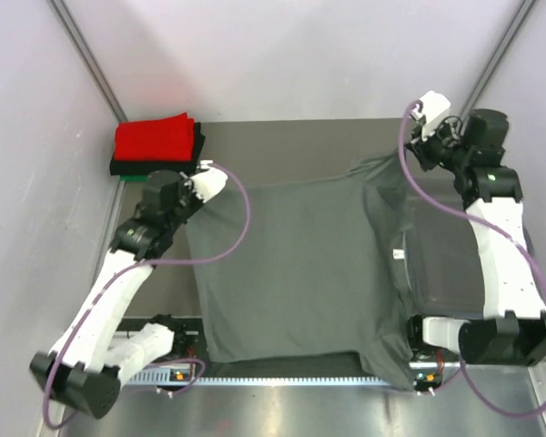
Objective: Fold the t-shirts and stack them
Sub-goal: Flatten the tshirt out
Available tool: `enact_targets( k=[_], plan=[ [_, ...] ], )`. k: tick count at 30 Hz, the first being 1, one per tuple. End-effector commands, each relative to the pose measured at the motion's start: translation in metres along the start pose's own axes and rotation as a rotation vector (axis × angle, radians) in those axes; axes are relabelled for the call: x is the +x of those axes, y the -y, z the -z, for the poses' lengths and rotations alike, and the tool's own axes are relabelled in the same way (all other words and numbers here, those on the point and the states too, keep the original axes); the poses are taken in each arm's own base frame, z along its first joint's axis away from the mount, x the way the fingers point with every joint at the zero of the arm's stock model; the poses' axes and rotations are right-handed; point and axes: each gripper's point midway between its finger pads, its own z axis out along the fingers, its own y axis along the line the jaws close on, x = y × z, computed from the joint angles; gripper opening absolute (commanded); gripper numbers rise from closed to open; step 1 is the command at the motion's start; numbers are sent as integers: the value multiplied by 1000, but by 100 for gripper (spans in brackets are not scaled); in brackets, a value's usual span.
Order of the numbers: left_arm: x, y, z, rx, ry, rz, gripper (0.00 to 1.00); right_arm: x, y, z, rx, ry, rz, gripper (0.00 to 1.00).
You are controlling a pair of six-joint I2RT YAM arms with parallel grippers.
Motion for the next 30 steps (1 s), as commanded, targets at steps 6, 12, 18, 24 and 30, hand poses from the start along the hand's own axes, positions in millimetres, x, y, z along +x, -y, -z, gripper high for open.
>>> enact_targets(
  k=[6, 12, 18, 24, 30],
  plan=[
    [2, -39, -134, -33, 5, 91, 0, 29, 8, -135, -82, -35, 56, 0],
    [13, -32, -220, -12, -13, 122, 0, 61, 14, -220, -65, -96, 47, 0],
    [30, -39, -292, -84, -46, 127, 0, 90, 47, -272, 54, -122, 0, 0],
    [27, -50, -342, -125, -47, 145, 0, 106, 65, -305, 126, -134, -42, 0],
    [34, -56, -367, -175, -63, 137, 0, 115, 76, -330, 162, -126, -53, 0]
  ],
)
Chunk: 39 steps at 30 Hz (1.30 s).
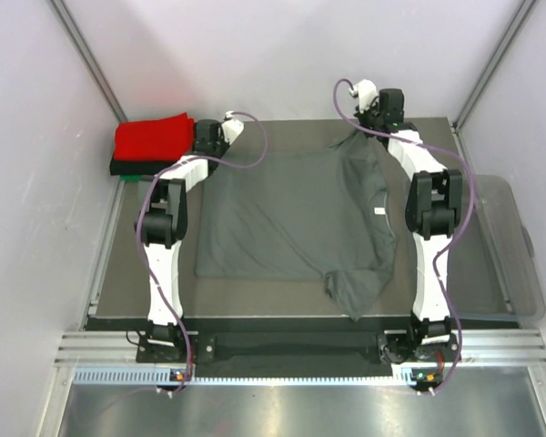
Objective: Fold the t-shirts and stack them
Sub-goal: Flatten the tshirt out, then fold the tshirt
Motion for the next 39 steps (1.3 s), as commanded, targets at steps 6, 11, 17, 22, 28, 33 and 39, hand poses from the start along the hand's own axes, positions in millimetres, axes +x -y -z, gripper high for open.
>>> enact_targets(
  k=[6, 11, 17, 22, 28, 33, 39],
  plan=[
    [-38, -35, -1, -101, 100, 88, 0, -21, 20, -8, 68, 65, -10, 0],
    [-67, -27, 41, 28, 165, 173, 0, -29, 14, 30, 43, 65, 8, 0],
    [-66, -6, 96, 130, 204, 215, 0, -31, -11, 75, -18, 33, 38, 0],
    [-59, -6, 126, 128, 207, 209, 0, -12, -30, 99, -51, -13, 48, 0],
    [-30, 5, 135, 125, 149, 173, 0, 5, -40, 124, -61, -45, 48, 0],
    [-11, 6, 129, 108, 127, 159, 0, 14, -45, 136, -66, -63, 51, 0],
    [-5, 2, 108, 83, 150, 167, 0, 17, -43, 143, -59, -62, 36, 0]
  ],
)
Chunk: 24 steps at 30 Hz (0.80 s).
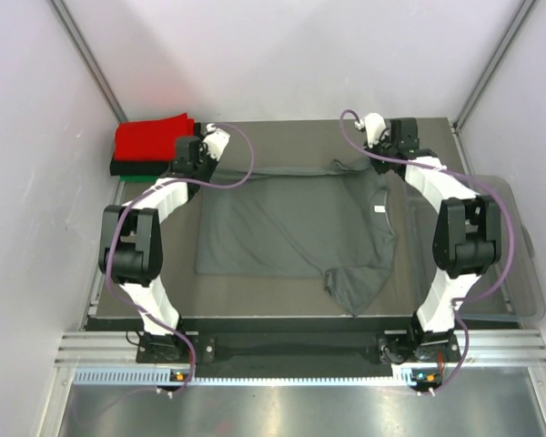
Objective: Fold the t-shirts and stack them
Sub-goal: Fold the tshirt
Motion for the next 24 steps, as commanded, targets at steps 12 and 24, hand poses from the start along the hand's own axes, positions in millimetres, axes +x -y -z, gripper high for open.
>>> enact_targets(
  k=[12, 24],
  plan=[
    [-51, -12, -27, -8, 285, -61, 0, -36, 7, 56, 30, 131, -18, 0],
    [-48, -18, -10, -7, 378, 31, 1, -17, -3, 65, 16, 118, -57, 0]
  ],
)
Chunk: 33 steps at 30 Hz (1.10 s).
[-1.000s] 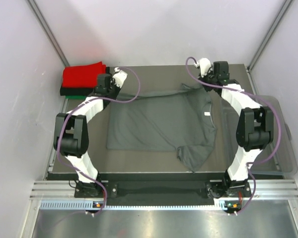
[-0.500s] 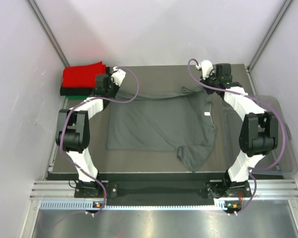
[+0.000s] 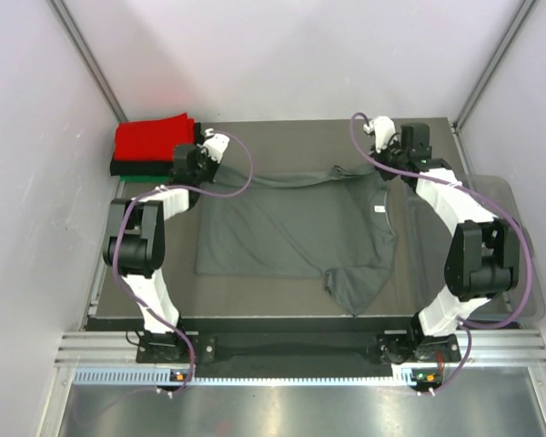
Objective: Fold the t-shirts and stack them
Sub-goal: Fold the tshirt
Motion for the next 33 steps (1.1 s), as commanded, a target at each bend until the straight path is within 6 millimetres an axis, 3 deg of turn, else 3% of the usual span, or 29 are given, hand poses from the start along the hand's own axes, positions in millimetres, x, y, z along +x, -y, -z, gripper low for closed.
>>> enact_targets(
  k=[1, 8, 10, 18, 25, 33],
  plan=[
    [-34, -23, 15, -41, 149, 49, 1, -14, 8, 15, 28, 65, -18, 0],
    [-31, -16, 33, 40, 170, 96, 0, 6, 2, 13, 12, 32, -45, 0],
    [-27, -24, 42, 53, 175, 83, 0, 13, -1, 13, 3, 22, -49, 0],
    [-17, 14, 57, 286, 120, 47, 0, 37, -20, 10, -51, -14, -68, 0],
    [4, 25, 63, 311, 66, 16, 0, 52, -31, 15, -76, -33, -61, 0],
    [26, 20, 69, 267, -1, -26, 0, 63, -41, 21, -98, -52, -60, 0]
  ],
)
